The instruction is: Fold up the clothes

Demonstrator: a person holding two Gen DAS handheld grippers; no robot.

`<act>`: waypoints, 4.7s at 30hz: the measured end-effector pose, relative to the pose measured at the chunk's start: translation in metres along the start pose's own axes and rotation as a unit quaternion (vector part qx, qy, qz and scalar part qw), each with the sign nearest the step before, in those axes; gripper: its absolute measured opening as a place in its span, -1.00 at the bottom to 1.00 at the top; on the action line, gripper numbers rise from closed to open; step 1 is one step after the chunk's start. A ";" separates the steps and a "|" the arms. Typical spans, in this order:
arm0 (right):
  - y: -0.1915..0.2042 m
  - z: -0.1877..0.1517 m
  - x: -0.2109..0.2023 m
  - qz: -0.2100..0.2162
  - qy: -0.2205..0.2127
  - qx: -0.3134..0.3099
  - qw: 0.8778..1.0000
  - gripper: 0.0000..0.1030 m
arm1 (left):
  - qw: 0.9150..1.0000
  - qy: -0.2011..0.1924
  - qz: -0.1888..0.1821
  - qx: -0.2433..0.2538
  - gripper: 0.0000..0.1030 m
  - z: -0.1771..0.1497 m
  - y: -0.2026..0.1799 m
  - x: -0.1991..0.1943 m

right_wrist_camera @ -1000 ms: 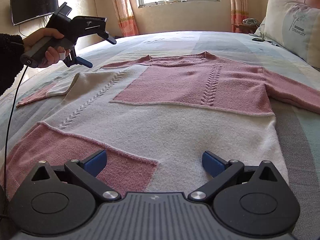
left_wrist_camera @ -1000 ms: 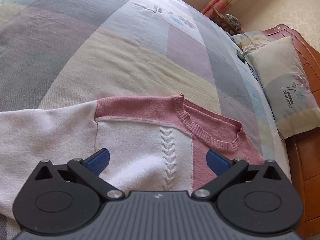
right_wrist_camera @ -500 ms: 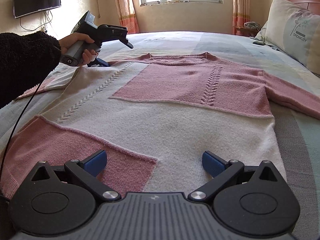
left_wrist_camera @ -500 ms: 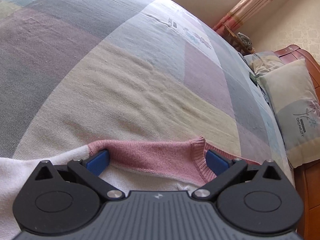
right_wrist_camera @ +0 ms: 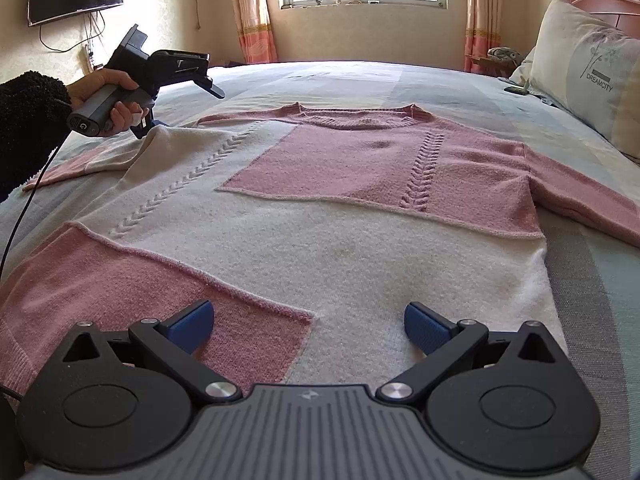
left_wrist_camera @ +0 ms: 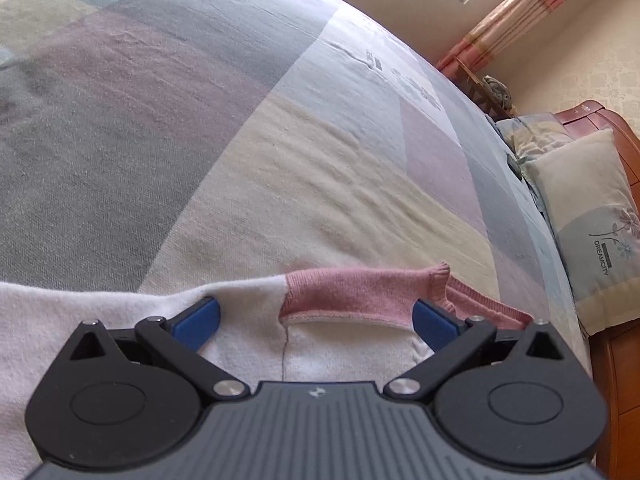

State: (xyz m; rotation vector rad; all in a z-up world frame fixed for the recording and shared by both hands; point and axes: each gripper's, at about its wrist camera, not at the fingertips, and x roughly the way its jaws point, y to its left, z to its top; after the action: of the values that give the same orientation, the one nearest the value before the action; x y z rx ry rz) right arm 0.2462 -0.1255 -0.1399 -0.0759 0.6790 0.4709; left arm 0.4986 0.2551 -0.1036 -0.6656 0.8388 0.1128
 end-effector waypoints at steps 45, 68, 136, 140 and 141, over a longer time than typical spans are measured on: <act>0.011 0.000 0.003 -0.033 0.003 -0.015 0.999 1.00 | 0.985 -0.093 -0.043 -0.136 0.98 -0.113 0.158 -0.162; 0.010 0.001 0.005 -0.034 0.000 -0.010 0.999 1.00 | 0.951 -0.255 0.052 -0.168 0.09 -0.081 0.199 -0.146; 0.011 0.002 -0.002 -0.033 0.013 -0.010 0.999 1.00 | 0.998 -0.015 -0.034 0.045 0.03 -0.107 -0.030 -0.080; 0.010 0.003 -0.006 -0.026 0.008 -0.004 1.000 1.00 | 0.998 -0.027 -0.025 0.052 0.23 -0.082 -0.048 -0.071; 0.010 0.003 -0.008 -0.025 0.006 -0.003 1.000 1.00 | 0.999 -0.014 -0.003 0.052 0.23 -0.077 -0.049 -0.058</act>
State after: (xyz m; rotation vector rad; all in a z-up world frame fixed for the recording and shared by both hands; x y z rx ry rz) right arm 0.2383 -0.1187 -0.1317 -0.1010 0.6863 0.4242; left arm 0.4261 0.1803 -0.0744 -0.5675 0.8101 0.0719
